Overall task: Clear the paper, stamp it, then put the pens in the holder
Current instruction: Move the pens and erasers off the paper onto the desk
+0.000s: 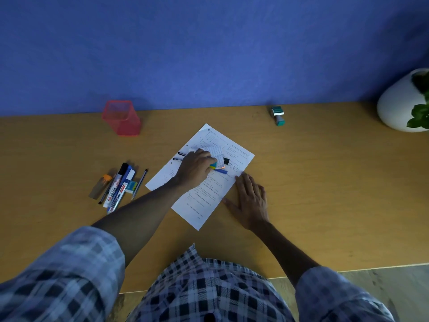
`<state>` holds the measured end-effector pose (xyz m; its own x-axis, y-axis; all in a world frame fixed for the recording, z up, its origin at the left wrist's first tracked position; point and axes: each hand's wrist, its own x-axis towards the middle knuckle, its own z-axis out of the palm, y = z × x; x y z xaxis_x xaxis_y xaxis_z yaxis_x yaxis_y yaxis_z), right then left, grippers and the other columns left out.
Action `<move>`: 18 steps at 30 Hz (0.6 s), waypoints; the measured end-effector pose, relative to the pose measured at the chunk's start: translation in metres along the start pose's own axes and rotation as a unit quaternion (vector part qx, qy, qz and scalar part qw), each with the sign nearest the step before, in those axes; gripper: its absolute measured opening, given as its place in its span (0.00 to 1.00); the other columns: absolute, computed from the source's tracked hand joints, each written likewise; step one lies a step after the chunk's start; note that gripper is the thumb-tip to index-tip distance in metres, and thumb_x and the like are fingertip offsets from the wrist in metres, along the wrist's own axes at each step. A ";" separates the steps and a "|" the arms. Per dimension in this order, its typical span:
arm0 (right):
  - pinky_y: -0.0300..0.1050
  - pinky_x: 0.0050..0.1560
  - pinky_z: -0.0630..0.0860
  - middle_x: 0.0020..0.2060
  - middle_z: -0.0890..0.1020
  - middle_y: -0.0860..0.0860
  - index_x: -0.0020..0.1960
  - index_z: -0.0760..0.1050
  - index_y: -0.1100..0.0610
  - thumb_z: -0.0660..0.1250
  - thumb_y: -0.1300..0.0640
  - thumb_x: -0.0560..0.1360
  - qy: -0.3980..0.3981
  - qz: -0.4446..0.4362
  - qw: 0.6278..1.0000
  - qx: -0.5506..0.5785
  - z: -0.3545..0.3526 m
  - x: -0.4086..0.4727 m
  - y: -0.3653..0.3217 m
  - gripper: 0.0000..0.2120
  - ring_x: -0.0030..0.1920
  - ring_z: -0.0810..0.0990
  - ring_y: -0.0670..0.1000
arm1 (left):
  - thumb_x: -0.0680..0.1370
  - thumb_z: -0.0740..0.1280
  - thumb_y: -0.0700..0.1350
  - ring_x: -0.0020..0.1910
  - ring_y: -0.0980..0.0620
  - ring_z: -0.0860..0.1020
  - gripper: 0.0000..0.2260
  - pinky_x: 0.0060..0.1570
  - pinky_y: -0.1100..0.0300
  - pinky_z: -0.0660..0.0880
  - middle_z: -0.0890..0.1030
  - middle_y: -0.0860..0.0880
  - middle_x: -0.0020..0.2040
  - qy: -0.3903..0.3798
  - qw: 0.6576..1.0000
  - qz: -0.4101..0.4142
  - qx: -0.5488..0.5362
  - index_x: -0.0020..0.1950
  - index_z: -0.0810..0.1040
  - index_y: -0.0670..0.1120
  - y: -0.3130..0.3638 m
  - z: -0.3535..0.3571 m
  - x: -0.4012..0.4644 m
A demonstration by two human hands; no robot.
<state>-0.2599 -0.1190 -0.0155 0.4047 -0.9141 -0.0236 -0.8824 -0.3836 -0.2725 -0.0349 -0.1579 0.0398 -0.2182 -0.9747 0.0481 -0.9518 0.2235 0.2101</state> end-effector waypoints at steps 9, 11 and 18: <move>0.58 0.73 0.58 0.78 0.59 0.54 0.78 0.56 0.54 0.53 0.30 0.77 -0.001 -0.003 1.000 -0.005 0.002 -0.001 0.002 0.39 0.77 0.58 0.55 | 0.77 0.69 0.46 0.56 0.45 0.78 0.12 0.50 0.52 0.72 0.82 0.47 0.56 0.017 0.993 -0.111 0.039 0.59 0.79 0.44 -0.037 0.001 -0.034; 0.58 0.73 0.56 0.78 0.58 0.54 0.78 0.55 0.54 0.52 0.30 0.77 -0.005 -0.003 1.000 -0.007 0.002 0.000 0.002 0.39 0.77 0.57 0.55 | 0.77 0.69 0.46 0.55 0.43 0.77 0.14 0.49 0.51 0.71 0.82 0.46 0.55 0.025 0.989 -0.134 0.051 0.62 0.79 0.44 -0.050 -0.001 -0.047; 0.58 0.73 0.56 0.78 0.58 0.54 0.78 0.55 0.54 0.51 0.29 0.76 -0.006 -0.001 1.000 -0.014 0.000 0.000 0.000 0.40 0.77 0.57 0.55 | 0.78 0.66 0.47 0.54 0.42 0.77 0.12 0.51 0.50 0.69 0.83 0.44 0.50 0.000 0.974 -0.205 0.095 0.60 0.80 0.46 -0.082 -0.009 -0.080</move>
<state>-0.2601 -0.1192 -0.0153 0.4101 -0.9114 -0.0353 -0.8877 -0.3899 -0.2450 0.0621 -0.0986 0.0280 0.1892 -0.9819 -0.0025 -0.9816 -0.1892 0.0259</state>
